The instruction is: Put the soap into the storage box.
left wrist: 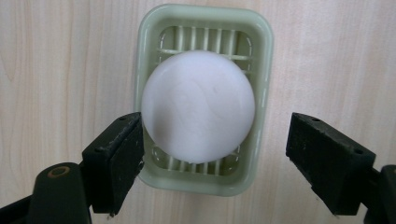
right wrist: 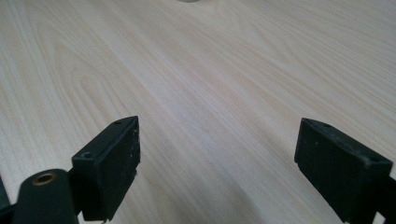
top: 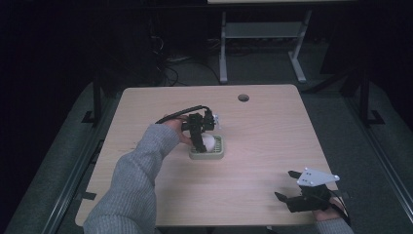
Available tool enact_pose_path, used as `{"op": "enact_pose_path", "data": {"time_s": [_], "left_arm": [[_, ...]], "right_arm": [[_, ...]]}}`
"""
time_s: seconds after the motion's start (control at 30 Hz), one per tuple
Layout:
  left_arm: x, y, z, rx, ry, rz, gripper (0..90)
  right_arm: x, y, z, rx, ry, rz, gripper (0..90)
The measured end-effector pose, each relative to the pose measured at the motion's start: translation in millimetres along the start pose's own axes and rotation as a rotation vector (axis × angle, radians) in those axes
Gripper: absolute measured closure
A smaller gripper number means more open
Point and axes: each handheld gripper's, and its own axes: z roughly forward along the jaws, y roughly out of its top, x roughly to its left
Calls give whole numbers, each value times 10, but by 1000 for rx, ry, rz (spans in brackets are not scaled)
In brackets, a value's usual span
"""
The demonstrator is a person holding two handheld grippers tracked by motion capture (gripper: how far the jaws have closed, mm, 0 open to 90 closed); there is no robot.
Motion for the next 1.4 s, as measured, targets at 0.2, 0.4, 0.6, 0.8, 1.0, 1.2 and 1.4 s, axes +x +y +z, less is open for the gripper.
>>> {"op": "enact_pose_path", "data": {"time_s": [0.2,0.4,0.6,0.8,1.0,1.2,1.4], "left_arm": [[-45,-61,-35,-24,1,-12,177],[-92,-130,-33,-21,-1,-19,179],[-123,-162,-45,-32,3,-20,178],[-154,-199,-16,-25,-6,-31,179],[-205,-206,-26,-32,-3,-17,185],[-220,-244,-48,-41,1,-22,192],[-272,-296,-36,-41,-11,-22,200]], "right_arm": [[-11,-3,2,1,0,-3,138],[-18,-5,-2,-2,-2,5,138],[-26,-5,2,4,-3,-13,138],[-20,-1,10,-1,-3,-8,138],[-19,-3,13,-2,-4,-4,138],[-13,-4,14,1,-5,6,138],[-12,-6,19,2,-6,9,137]]}}
